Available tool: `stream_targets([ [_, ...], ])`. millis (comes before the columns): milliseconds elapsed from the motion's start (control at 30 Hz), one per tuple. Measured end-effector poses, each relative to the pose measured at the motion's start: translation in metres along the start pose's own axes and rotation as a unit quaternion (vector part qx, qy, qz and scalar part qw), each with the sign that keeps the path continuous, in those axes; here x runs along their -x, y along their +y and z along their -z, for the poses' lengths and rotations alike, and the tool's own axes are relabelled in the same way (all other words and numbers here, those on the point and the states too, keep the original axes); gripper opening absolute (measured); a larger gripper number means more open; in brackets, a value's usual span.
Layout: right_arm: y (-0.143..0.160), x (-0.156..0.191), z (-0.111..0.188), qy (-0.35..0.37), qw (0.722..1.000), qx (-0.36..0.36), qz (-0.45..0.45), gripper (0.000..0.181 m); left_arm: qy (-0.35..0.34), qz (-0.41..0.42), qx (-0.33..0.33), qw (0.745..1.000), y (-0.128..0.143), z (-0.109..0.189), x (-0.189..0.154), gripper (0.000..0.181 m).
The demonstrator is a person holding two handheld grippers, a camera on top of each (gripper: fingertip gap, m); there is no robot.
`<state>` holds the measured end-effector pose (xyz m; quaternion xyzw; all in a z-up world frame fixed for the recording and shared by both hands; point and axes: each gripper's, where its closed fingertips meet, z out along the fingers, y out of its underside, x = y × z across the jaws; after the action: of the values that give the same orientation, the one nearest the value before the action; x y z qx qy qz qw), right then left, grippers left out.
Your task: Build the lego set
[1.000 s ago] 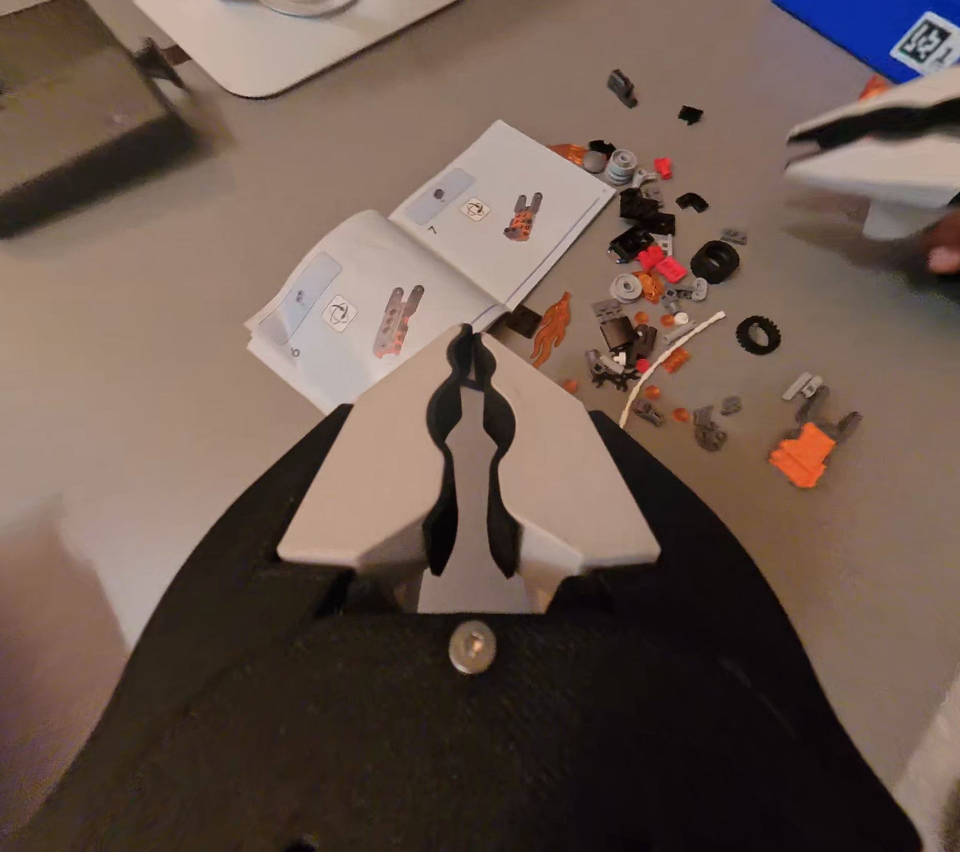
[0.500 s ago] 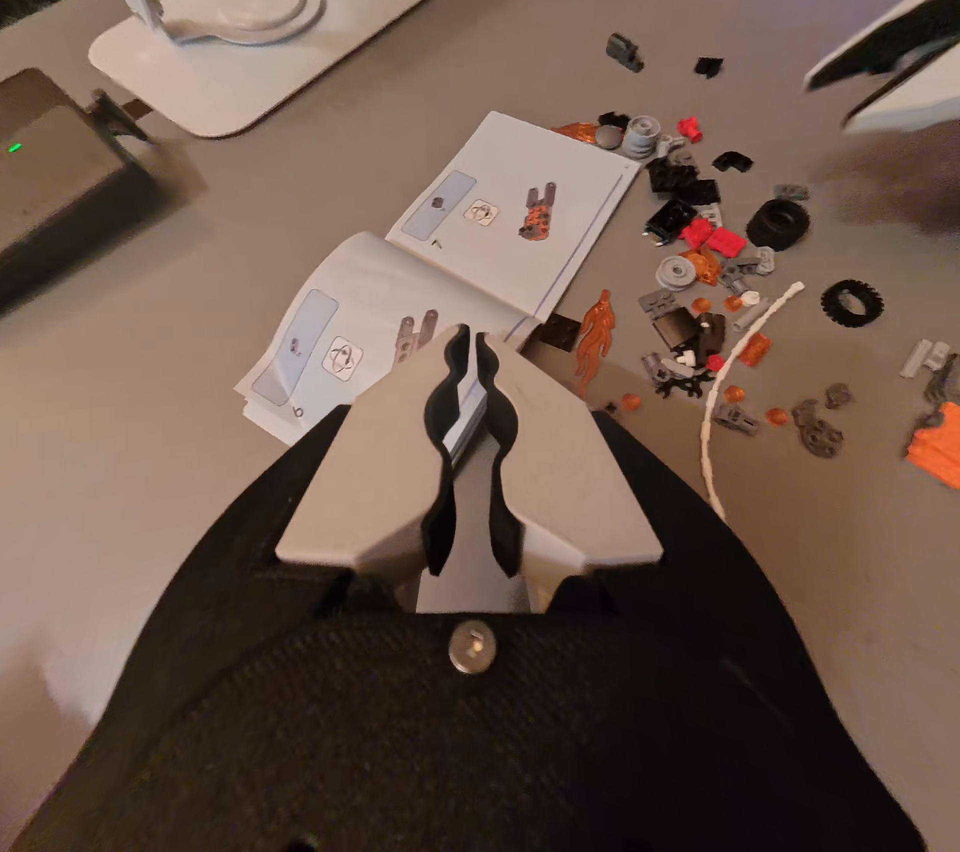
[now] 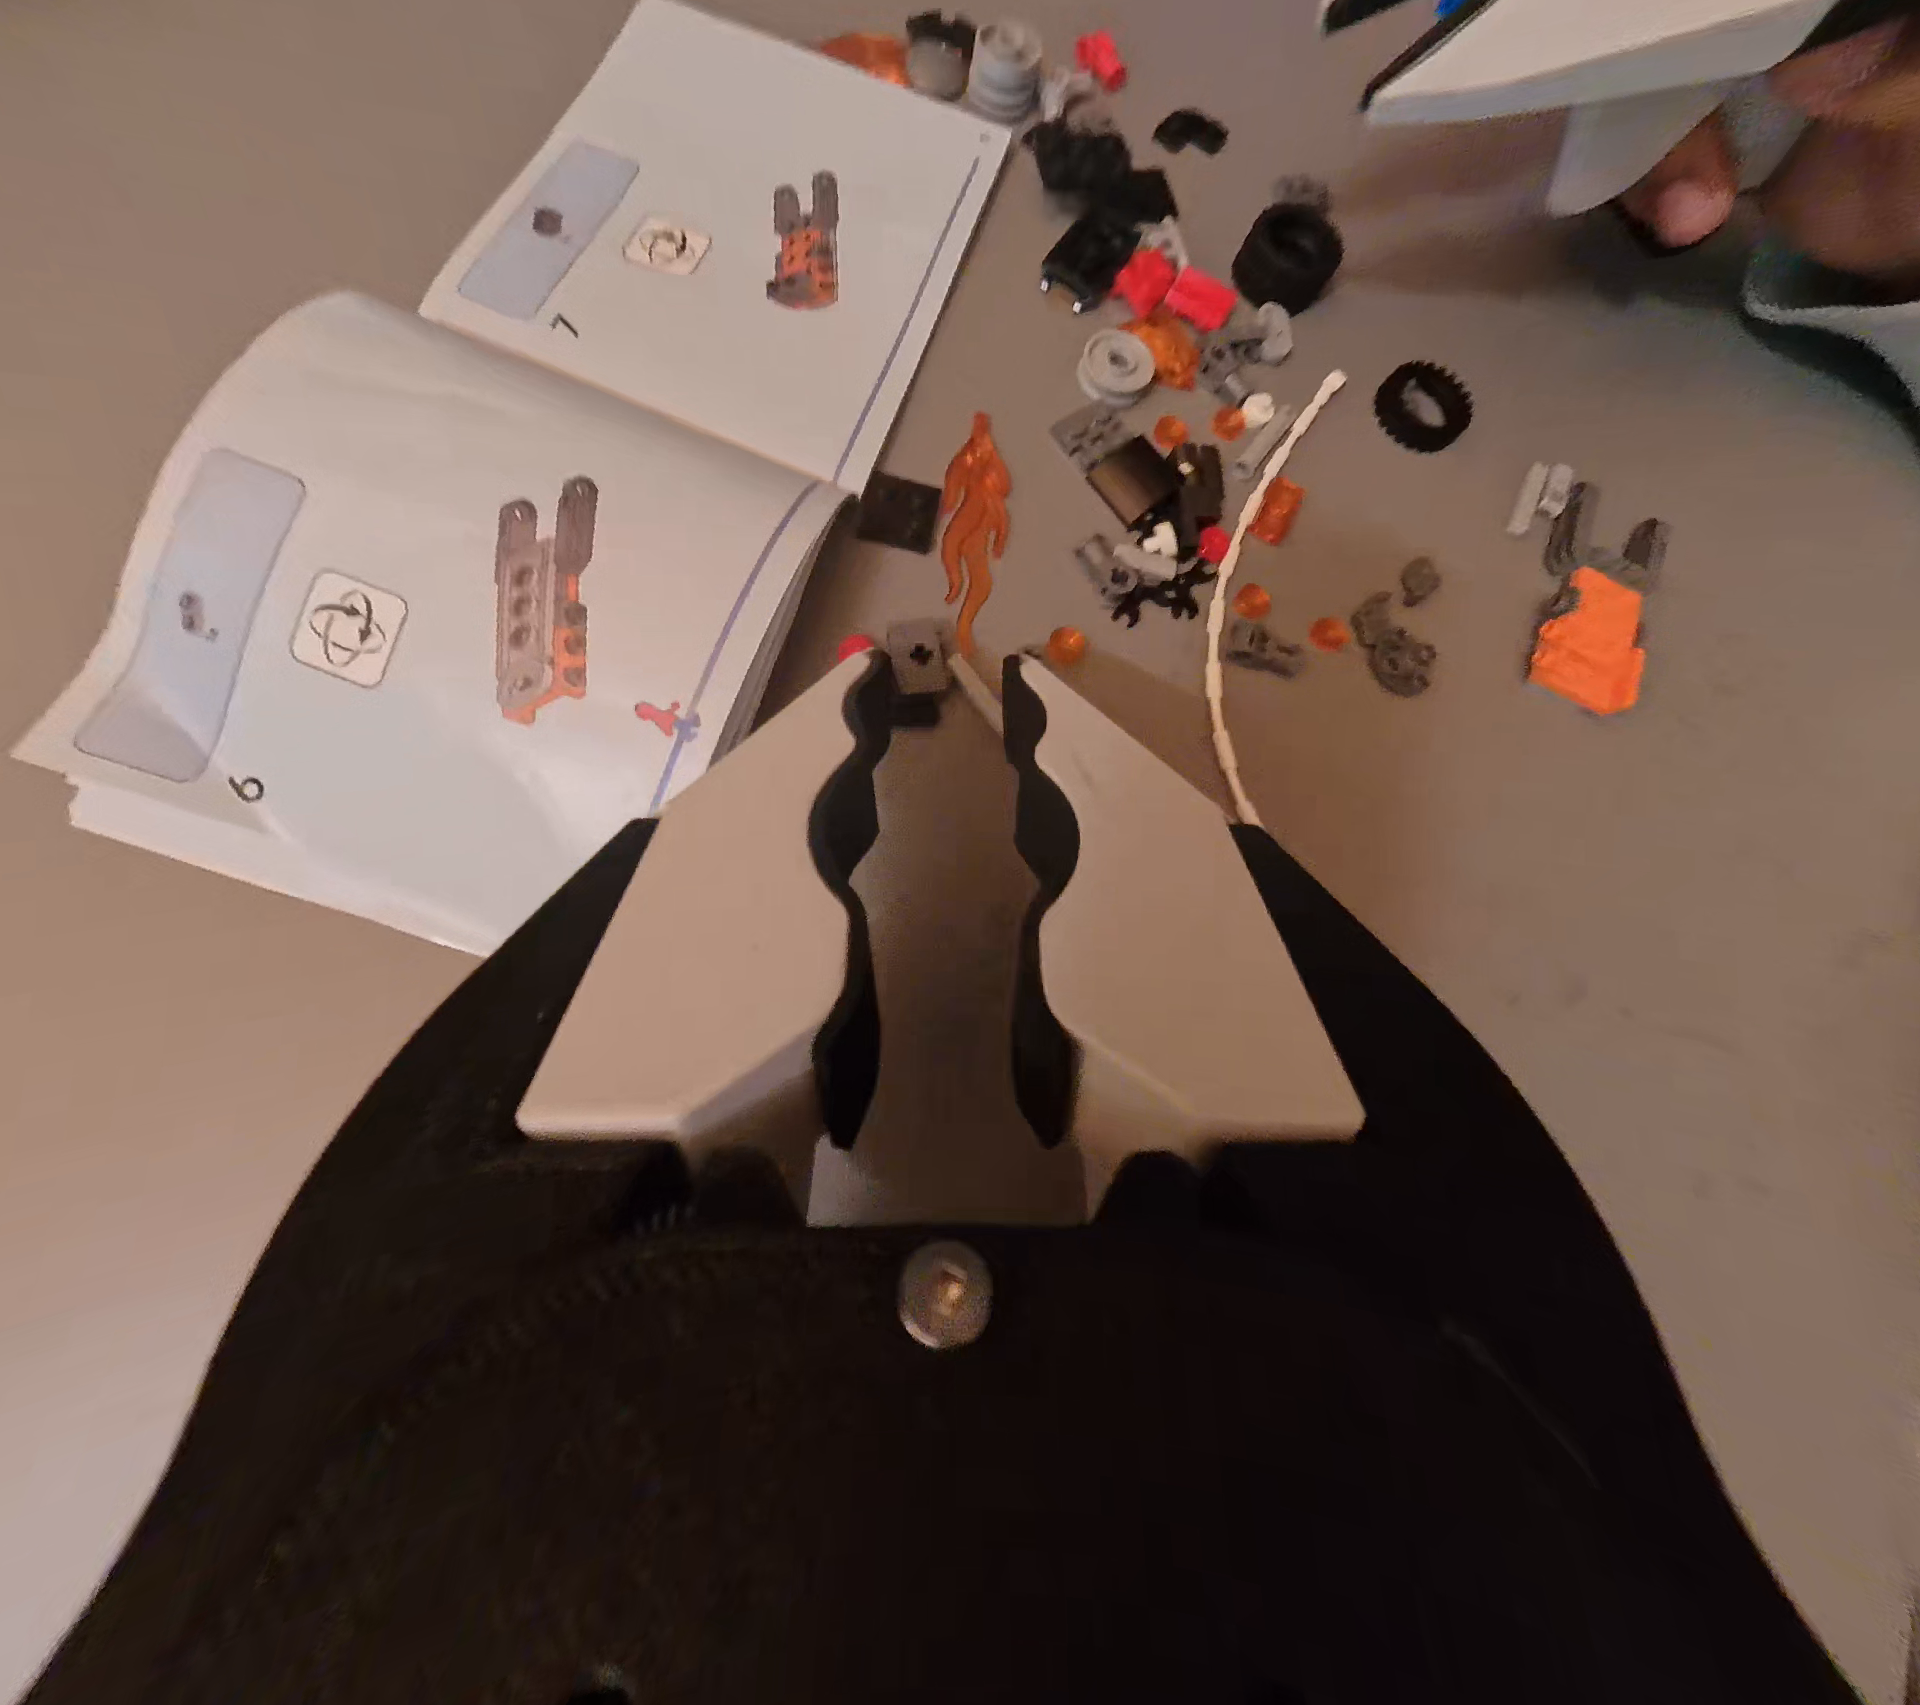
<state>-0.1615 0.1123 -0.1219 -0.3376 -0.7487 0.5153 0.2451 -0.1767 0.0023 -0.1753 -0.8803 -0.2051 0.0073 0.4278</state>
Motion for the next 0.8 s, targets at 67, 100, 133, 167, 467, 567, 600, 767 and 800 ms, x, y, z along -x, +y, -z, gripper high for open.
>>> stream_targets([
  [67, 0.0010, -0.0004, -0.0005, -0.001, 1.000, 0.002, -0.004, 0.016, 0.000, 0.007, 0.016, 1.000, 0.0051, -0.0038, 0.0013, 0.020],
  [100, 0.0017, -0.0005, -0.0007, -0.001, 1.000, 0.004, -0.004, 0.016, -0.001, 0.009, 0.019, 1.000, 0.0061, -0.0048, 0.0019, 0.019],
  [133, 0.0021, -0.0003, -0.0011, 0.000, 1.000, 0.006, -0.002, 0.016, -0.002, 0.010, 0.021, 1.000, 0.0068, -0.0055, 0.0023, 0.017],
  [167, 0.0025, -0.0002, -0.0015, 0.001, 1.000, 0.007, 0.000, 0.016, -0.002, 0.011, 0.022, 1.000, 0.0070, -0.0059, 0.0021, 0.016],
  [467, 0.0047, 0.0005, -0.0030, 0.003, 1.000, 0.014, 0.007, 0.016, -0.005, 0.010, 0.024, 1.000, 0.0063, -0.0091, 0.0010, 0.009],
  [567, 0.0048, 0.0006, -0.0031, 0.002, 1.000, 0.014, 0.007, 0.016, -0.003, 0.012, 0.024, 1.000, 0.0060, -0.0091, 0.0006, 0.008],
  [600, 0.0048, 0.0007, -0.0030, 0.002, 1.000, 0.014, 0.007, 0.016, -0.002, 0.012, 0.023, 1.000, 0.0058, -0.0091, 0.0002, 0.008],
  [767, 0.0039, 0.0011, -0.0028, 0.002, 1.000, 0.012, 0.009, 0.016, 0.005, 0.017, 0.005, 1.000, -0.0008, -0.0066, -0.0018, 0.008],
  [800, 0.0038, 0.0012, -0.0028, 0.002, 1.000, 0.012, 0.009, 0.016, 0.006, 0.020, -0.002, 1.000, -0.0029, -0.0054, -0.0018, 0.008],
])
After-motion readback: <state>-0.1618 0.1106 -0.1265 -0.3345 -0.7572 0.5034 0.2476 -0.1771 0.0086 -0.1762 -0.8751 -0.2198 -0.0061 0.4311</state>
